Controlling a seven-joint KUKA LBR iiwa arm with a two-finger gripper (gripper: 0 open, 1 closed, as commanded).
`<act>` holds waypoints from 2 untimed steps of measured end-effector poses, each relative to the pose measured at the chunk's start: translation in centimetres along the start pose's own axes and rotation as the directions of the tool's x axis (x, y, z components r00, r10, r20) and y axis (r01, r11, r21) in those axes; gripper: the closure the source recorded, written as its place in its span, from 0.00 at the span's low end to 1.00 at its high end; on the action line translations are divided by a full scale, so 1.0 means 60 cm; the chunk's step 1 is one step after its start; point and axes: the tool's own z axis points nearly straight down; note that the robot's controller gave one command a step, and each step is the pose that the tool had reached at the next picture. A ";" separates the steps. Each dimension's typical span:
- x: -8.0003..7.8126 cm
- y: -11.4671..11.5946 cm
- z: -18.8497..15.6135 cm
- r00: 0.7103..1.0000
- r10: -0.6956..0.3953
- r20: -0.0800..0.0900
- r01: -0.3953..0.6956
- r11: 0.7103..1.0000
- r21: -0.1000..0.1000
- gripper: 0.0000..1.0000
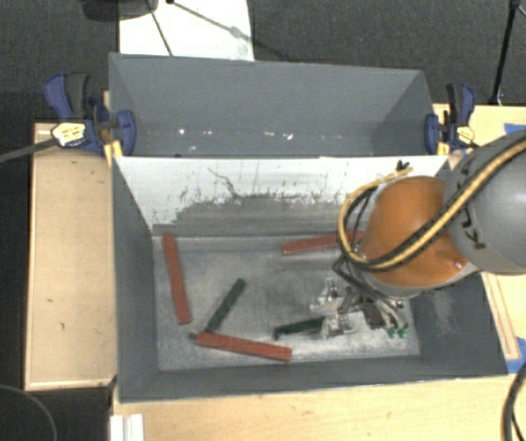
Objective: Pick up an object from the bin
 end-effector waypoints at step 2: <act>0.004 -0.005 -0.207 1.000 0.001 0.001 -0.001 1.000 0.001 1.00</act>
Offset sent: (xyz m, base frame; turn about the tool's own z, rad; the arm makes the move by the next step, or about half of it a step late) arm -0.0027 -0.0034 0.1236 -0.0056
